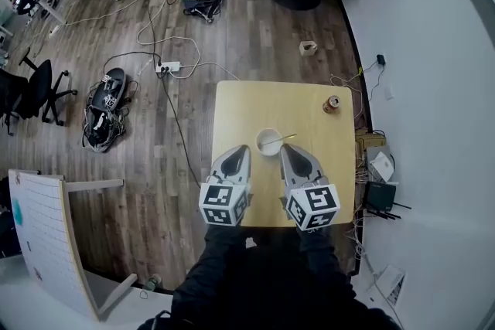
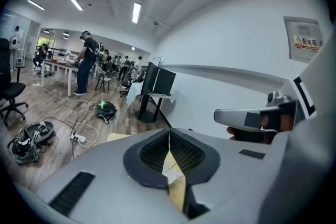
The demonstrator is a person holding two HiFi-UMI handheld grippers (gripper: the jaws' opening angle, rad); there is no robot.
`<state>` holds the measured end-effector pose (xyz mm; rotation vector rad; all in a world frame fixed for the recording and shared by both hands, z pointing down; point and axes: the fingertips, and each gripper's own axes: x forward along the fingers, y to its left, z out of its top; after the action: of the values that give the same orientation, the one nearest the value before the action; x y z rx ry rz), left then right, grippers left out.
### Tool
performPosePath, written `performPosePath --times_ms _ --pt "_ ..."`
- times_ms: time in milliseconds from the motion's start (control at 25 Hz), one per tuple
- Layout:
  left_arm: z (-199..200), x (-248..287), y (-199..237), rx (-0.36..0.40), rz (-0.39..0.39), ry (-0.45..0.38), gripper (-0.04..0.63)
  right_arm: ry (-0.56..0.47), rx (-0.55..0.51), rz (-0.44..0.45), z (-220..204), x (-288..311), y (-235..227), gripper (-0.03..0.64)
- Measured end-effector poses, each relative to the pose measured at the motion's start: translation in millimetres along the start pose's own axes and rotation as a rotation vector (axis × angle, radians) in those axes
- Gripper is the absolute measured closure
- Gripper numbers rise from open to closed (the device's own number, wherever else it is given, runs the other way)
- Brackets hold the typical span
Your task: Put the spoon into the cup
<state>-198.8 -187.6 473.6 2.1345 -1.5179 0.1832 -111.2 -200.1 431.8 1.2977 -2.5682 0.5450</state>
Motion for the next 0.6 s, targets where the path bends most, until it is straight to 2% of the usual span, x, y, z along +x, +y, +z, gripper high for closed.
performPosePath --times_ms 280,600 --pt "37.4 0.0 -19.6 0.082 -0.034 -0.057 0.560 -0.055 -0.051 -0.033 37.4 -10.3 1.5 0.595" --pt "44.8 -8.1 -30.3 0.118 -0.054 -0.078 0.560 -0.090 -0.076 -0.057 48.5 -17.1 7.2 0.595"
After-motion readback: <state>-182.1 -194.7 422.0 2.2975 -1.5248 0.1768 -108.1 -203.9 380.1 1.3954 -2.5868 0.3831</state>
